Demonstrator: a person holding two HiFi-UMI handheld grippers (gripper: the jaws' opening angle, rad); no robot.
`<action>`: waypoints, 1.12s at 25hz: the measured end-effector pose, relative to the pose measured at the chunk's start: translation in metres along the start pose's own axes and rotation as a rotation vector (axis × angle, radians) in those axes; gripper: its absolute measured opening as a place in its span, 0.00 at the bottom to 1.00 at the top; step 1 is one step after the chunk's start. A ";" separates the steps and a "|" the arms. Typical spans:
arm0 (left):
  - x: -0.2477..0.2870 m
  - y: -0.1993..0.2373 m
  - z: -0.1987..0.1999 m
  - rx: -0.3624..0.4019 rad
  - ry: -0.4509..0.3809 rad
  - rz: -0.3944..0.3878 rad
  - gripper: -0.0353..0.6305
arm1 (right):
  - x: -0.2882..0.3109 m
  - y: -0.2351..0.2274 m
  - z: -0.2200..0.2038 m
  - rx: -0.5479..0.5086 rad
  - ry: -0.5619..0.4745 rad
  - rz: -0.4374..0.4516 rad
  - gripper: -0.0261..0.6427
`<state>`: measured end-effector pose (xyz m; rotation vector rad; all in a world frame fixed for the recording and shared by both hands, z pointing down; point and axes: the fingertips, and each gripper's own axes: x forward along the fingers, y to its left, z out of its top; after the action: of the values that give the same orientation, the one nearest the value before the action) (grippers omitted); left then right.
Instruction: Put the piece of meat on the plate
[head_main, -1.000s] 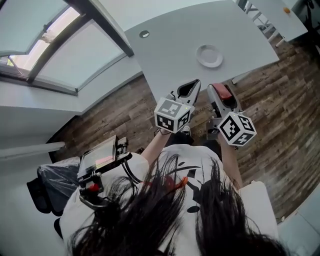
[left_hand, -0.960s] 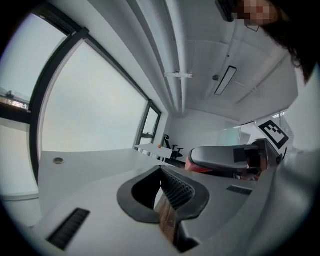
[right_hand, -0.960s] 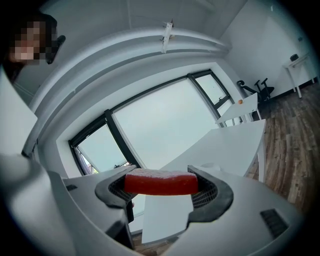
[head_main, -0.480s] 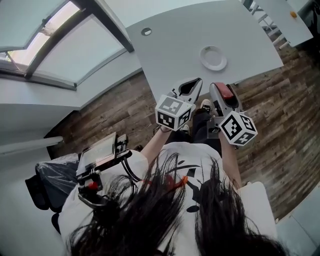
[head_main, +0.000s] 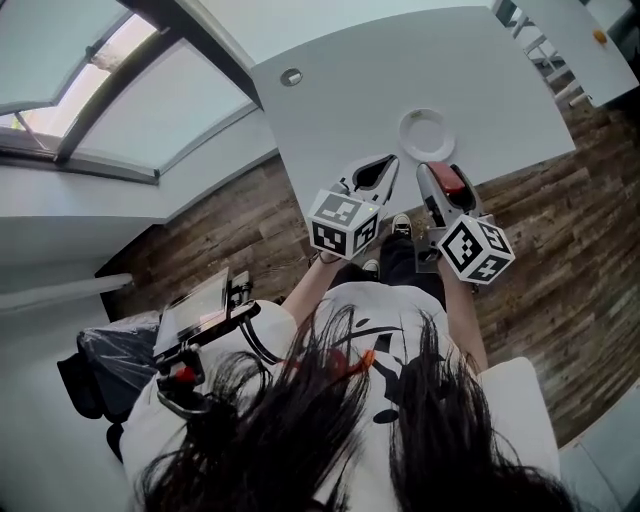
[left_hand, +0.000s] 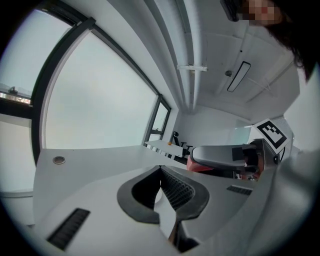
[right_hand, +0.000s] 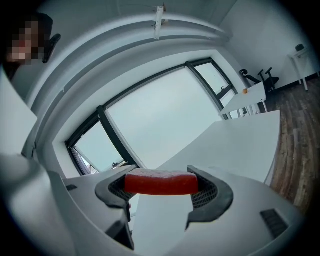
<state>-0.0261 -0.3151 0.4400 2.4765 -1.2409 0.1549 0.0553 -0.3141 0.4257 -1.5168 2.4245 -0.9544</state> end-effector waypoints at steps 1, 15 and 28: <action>0.011 0.003 0.000 -0.002 0.010 0.004 0.06 | 0.008 -0.009 0.003 0.005 0.009 -0.004 0.53; 0.121 0.057 -0.002 -0.088 0.116 0.108 0.06 | 0.119 -0.119 0.020 -0.065 0.211 -0.049 0.53; 0.132 0.075 -0.031 -0.135 0.201 0.158 0.06 | 0.158 -0.151 -0.057 -0.295 0.466 -0.035 0.53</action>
<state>-0.0038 -0.4438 0.5231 2.1886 -1.3135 0.3408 0.0700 -0.4672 0.5910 -1.5702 2.9862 -1.1012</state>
